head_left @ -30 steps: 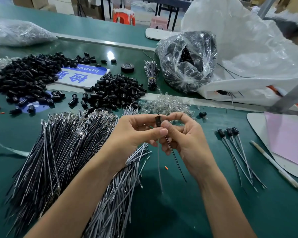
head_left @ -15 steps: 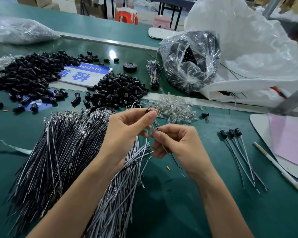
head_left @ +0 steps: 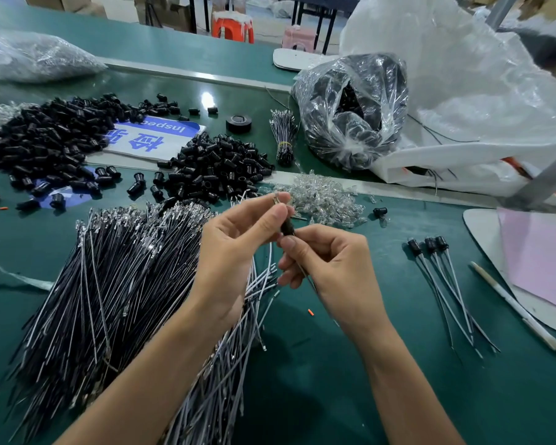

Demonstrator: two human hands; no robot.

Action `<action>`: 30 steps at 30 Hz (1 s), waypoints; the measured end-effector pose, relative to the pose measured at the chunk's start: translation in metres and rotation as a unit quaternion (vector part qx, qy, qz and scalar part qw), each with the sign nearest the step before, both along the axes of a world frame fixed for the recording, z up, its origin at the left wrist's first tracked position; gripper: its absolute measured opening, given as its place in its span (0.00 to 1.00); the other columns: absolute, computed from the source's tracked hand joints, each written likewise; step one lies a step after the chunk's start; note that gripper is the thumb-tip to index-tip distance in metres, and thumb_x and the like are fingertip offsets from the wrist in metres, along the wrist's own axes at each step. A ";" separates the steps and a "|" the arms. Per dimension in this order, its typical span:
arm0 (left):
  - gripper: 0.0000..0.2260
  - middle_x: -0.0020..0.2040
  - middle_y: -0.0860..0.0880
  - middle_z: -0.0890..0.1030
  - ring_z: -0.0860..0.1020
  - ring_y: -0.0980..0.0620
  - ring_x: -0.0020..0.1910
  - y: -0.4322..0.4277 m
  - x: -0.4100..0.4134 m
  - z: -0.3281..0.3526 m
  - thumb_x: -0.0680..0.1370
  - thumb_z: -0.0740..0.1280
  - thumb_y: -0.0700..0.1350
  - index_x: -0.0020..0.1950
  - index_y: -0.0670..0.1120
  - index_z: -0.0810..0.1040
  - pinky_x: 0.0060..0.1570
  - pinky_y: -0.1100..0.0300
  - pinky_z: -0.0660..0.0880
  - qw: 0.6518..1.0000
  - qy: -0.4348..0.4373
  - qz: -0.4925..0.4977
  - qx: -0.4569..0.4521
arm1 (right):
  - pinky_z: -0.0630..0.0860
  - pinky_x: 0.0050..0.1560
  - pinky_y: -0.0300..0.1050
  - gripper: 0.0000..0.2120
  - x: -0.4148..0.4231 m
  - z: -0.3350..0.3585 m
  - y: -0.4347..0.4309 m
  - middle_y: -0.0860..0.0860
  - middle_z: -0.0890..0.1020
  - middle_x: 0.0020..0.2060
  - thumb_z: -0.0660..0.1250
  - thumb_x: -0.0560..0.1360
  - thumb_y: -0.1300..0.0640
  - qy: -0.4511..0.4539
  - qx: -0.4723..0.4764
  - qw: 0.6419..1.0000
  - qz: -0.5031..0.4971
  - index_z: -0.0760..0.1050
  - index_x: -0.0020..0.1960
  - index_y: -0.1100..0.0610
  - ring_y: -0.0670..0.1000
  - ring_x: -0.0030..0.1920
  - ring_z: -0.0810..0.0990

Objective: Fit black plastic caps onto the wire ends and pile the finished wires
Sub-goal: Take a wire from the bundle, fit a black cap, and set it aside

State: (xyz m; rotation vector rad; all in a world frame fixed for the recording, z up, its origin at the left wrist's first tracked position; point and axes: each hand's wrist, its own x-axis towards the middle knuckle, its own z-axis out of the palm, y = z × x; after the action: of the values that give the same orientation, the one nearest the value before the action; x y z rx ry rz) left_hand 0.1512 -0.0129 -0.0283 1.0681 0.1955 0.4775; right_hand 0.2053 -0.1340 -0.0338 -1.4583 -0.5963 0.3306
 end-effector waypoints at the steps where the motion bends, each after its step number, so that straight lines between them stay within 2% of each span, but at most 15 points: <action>1: 0.08 0.44 0.48 0.85 0.80 0.52 0.43 0.001 0.000 0.000 0.67 0.75 0.46 0.45 0.47 0.86 0.48 0.59 0.78 1.000 -0.008 0.014 0.002 | 0.74 0.28 0.38 0.05 0.000 0.000 0.000 0.55 0.82 0.29 0.69 0.76 0.65 -0.001 -0.002 1.000 0.001 0.81 0.42 0.62 0.52 0.26 0.81; 3: 0.08 0.43 0.47 0.85 0.81 0.52 0.43 0.003 0.001 0.000 0.66 0.76 0.45 0.44 0.46 0.86 0.51 0.58 0.77 0.999 -0.016 0.032 0.003 | 0.74 0.28 0.38 0.05 0.000 0.000 0.000 0.54 0.82 0.29 0.69 0.76 0.65 -0.003 -0.003 1.000 0.000 0.81 0.42 0.61 0.52 0.26 0.81; 8: 0.10 0.42 0.45 0.86 0.83 0.52 0.41 0.002 0.001 0.001 0.61 0.77 0.48 0.39 0.46 0.86 0.43 0.63 0.79 0.998 -0.003 0.059 -0.012 | 0.75 0.28 0.38 0.06 0.000 -0.001 0.001 0.54 0.83 0.30 0.68 0.76 0.66 -0.001 -0.005 1.000 -0.001 0.80 0.42 0.59 0.52 0.27 0.82; 12: 0.09 0.42 0.47 0.86 0.83 0.52 0.40 0.003 0.000 0.001 0.60 0.78 0.49 0.37 0.48 0.86 0.43 0.61 0.79 0.998 0.001 0.060 -0.007 | 0.77 0.32 0.38 0.06 0.000 0.000 0.000 0.54 0.84 0.32 0.68 0.77 0.65 -0.004 -0.004 1.000 0.000 0.81 0.43 0.57 0.54 0.30 0.84; 18: 0.07 0.40 0.47 0.85 0.82 0.53 0.39 0.006 0.000 0.003 0.59 0.77 0.47 0.35 0.48 0.84 0.42 0.62 0.79 0.999 -0.007 0.044 -0.027 | 0.79 0.38 0.39 0.06 0.001 0.001 -0.003 0.56 0.86 0.39 0.67 0.77 0.67 -0.011 -0.009 1.000 -0.005 0.82 0.49 0.62 0.55 0.37 0.86; 24: 0.07 0.39 0.49 0.85 0.82 0.55 0.39 0.008 -0.001 0.004 0.59 0.77 0.47 0.34 0.49 0.84 0.40 0.64 0.79 0.999 -0.005 0.035 -0.026 | 0.78 0.37 0.36 0.07 0.001 0.002 -0.004 0.55 0.86 0.36 0.69 0.75 0.68 -0.014 -0.007 0.999 -0.029 0.84 0.48 0.60 0.52 0.36 0.86; 30: 0.08 0.39 0.49 0.85 0.82 0.54 0.38 0.010 -0.001 0.004 0.59 0.77 0.47 0.35 0.49 0.85 0.39 0.64 0.80 0.999 -0.003 0.037 -0.027 | 0.79 0.38 0.37 0.05 0.001 0.002 -0.004 0.54 0.86 0.36 0.71 0.74 0.68 -0.008 -0.003 0.999 -0.041 0.84 0.47 0.61 0.53 0.37 0.86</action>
State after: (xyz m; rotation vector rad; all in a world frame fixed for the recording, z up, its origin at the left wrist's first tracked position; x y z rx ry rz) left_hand 0.1502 -0.0032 -0.0244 1.0095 0.2432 0.5394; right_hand 0.2061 -0.1377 -0.0316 -1.4884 -0.5471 0.2573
